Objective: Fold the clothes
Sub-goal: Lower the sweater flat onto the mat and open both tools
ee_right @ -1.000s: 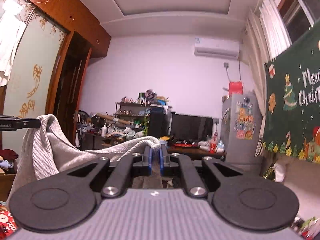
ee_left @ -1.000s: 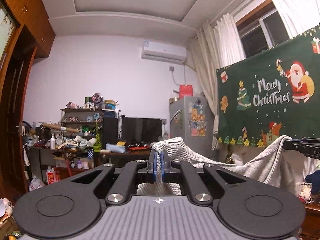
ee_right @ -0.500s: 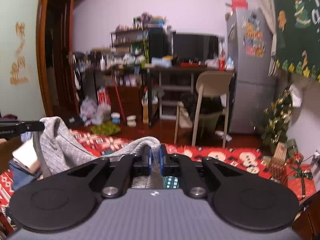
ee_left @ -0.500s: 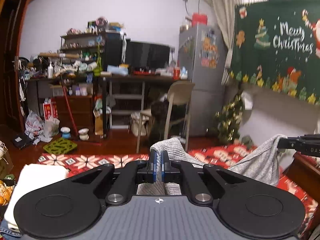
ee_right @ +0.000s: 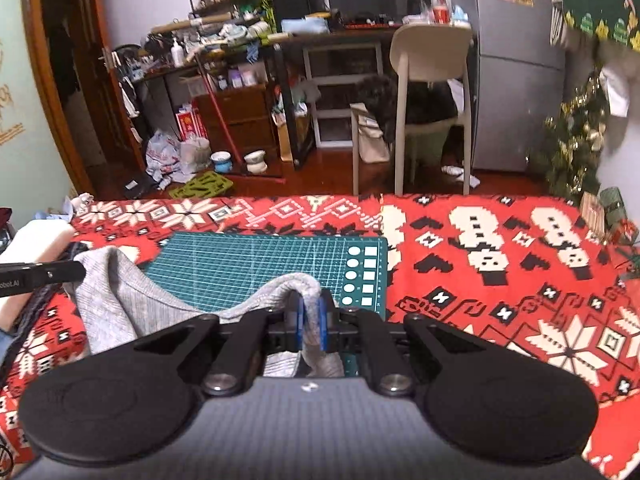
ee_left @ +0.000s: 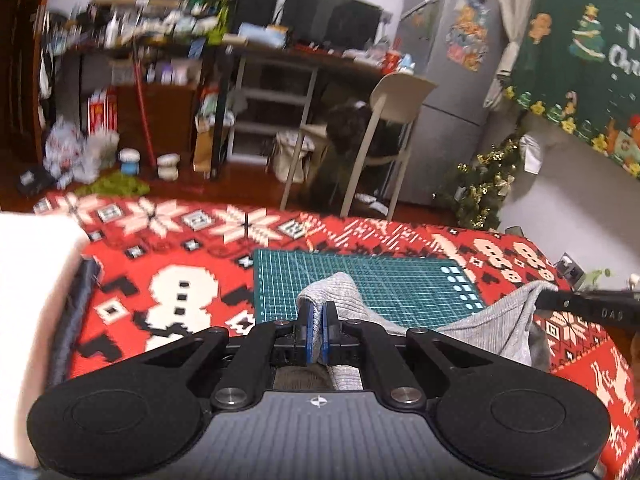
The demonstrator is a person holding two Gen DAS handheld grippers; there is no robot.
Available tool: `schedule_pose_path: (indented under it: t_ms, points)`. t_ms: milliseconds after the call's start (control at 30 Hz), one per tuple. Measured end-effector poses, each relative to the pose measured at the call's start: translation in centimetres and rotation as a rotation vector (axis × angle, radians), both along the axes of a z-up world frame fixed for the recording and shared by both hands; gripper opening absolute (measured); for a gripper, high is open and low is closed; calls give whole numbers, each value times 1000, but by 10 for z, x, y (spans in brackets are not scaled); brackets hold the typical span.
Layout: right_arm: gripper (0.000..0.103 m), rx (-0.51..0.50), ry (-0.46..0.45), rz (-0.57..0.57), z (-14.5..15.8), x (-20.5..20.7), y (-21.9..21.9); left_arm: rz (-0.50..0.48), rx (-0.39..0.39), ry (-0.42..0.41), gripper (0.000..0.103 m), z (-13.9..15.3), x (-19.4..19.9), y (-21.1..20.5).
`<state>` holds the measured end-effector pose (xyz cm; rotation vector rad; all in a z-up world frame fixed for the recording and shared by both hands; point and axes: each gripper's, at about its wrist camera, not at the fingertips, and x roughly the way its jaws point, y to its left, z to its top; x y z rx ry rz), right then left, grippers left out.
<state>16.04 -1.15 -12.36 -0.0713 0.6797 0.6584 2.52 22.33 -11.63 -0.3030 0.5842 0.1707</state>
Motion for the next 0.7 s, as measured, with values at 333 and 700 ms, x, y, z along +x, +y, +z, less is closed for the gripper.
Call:
schedule_pose_path:
  t_ms: [333, 700]
  points:
    - [10, 53, 6, -41, -19, 79, 22, 51, 61, 28, 9, -5, 63, 18]
    - [92, 73, -50, -40, 0, -12, -11, -51, 47, 97, 47, -11, -1, -20]
